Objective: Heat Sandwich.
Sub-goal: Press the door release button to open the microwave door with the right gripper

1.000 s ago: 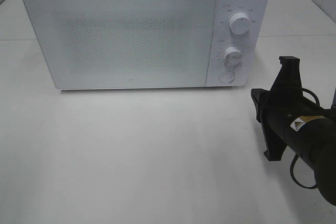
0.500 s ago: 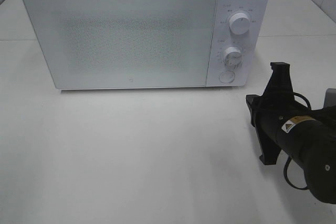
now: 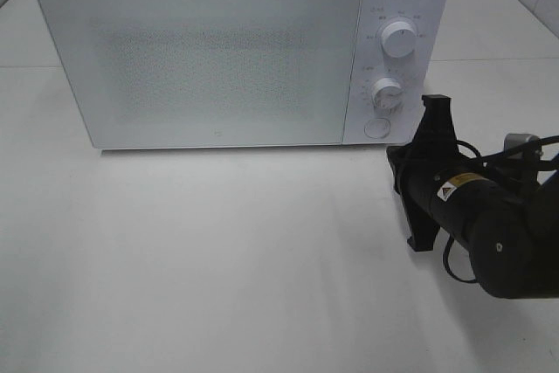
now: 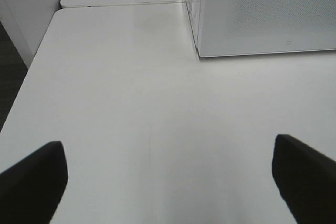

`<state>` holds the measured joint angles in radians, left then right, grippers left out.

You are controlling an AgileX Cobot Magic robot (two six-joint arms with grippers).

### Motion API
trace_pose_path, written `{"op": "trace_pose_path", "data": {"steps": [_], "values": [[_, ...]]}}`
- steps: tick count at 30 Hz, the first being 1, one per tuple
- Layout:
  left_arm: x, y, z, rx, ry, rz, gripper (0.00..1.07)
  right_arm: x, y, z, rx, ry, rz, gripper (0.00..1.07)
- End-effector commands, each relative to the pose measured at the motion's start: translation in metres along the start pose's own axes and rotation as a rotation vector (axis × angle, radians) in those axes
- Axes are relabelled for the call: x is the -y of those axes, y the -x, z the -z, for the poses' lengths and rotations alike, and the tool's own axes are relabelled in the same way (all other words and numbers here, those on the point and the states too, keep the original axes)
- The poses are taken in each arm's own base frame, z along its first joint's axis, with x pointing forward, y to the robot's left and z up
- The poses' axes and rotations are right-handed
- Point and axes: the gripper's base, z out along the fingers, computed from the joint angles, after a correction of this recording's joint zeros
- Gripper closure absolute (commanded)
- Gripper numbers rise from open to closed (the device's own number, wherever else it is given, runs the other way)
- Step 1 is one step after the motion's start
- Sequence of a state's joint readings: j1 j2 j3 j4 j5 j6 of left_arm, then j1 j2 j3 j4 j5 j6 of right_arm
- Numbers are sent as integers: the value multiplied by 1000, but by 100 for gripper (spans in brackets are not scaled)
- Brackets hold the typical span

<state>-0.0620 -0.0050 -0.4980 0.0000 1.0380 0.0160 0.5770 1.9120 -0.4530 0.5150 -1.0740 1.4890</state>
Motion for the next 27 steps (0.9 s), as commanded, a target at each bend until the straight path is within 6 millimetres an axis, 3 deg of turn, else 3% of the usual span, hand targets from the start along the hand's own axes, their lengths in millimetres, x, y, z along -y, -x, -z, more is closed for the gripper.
{"op": "trace_pose_path", "data": {"steps": [1,16,27], "values": [[1,-2,3,25,-5,5,6,-6,1,-12,-10,25,1,107],[1,-2,3,25,-5,5,6,-13,12,-56,-7,-21,4,107],[1,-2,3,25,-5,5,6,-14,10,-80,-16,-49,3,107]]}}
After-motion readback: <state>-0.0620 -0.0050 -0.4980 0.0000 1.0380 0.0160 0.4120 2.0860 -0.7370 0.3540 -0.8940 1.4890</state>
